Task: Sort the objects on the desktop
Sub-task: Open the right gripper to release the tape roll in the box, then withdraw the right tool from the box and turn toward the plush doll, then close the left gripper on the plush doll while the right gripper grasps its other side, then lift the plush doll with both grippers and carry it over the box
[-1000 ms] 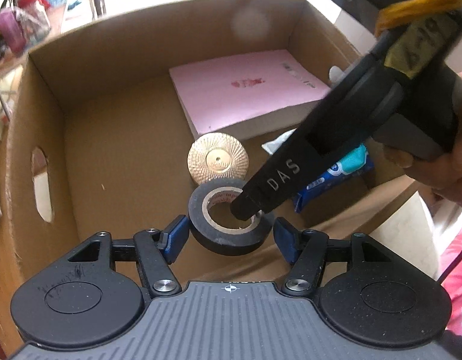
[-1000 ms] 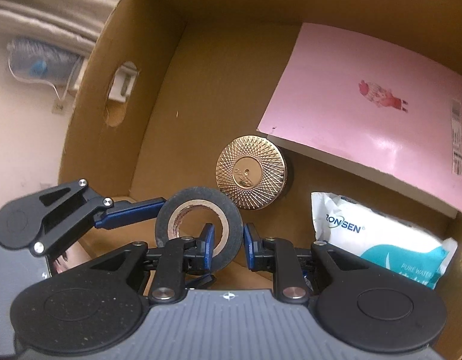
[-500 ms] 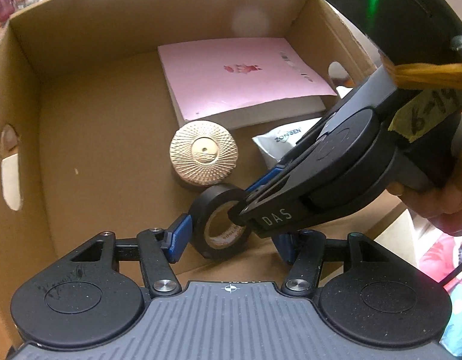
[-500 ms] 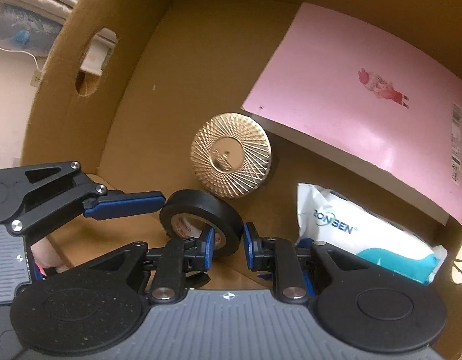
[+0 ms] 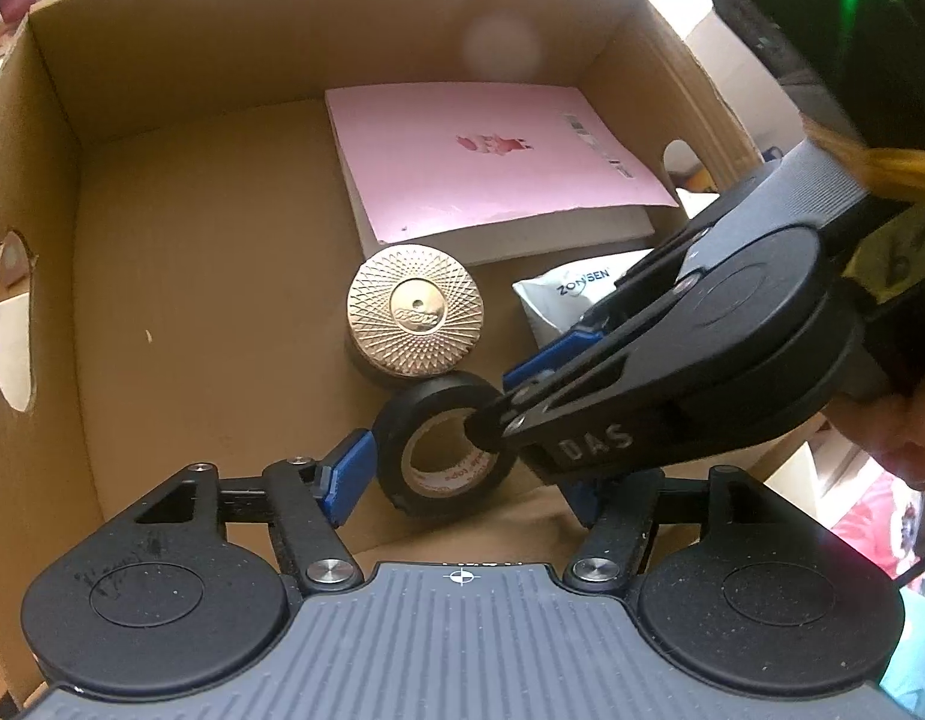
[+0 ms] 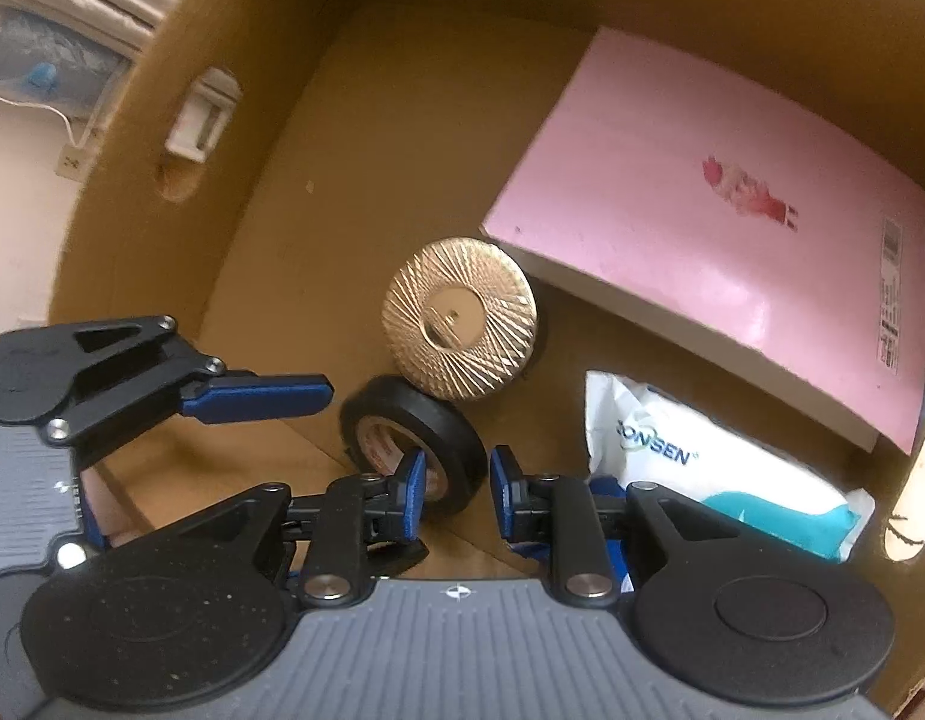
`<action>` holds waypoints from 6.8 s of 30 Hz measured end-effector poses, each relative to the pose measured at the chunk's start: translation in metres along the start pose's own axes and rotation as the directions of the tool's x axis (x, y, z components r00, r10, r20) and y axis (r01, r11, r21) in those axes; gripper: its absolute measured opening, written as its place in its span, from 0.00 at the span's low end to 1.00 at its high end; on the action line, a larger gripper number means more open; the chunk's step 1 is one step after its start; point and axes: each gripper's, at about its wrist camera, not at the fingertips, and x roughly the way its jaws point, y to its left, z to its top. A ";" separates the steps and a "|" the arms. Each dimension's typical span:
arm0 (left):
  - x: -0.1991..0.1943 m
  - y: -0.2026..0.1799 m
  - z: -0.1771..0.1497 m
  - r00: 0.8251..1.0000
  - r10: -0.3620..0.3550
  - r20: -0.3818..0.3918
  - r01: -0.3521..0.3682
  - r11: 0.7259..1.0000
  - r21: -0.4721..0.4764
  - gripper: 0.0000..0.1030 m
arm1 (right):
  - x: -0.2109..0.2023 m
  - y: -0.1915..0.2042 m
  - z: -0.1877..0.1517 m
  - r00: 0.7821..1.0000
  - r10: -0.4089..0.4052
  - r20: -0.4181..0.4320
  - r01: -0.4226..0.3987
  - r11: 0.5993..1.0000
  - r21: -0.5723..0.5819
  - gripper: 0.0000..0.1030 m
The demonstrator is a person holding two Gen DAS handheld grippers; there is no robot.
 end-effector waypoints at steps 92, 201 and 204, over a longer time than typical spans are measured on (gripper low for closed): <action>-0.156 -0.057 -0.300 0.598 0.646 0.474 -0.330 0.738 -0.589 1.00 | -0.112 0.171 -0.221 0.714 0.075 0.696 0.279 0.882 -0.381 1.00; -0.068 -0.064 -0.251 0.896 0.131 0.424 0.020 0.943 -0.333 1.00 | -0.006 0.064 -0.183 0.846 0.449 0.287 -0.475 0.880 0.023 1.00; -0.074 -0.056 -0.256 0.889 0.147 0.434 0.025 0.930 -0.366 1.00 | -0.006 0.063 -0.184 0.846 0.442 0.297 -0.469 0.883 0.023 1.00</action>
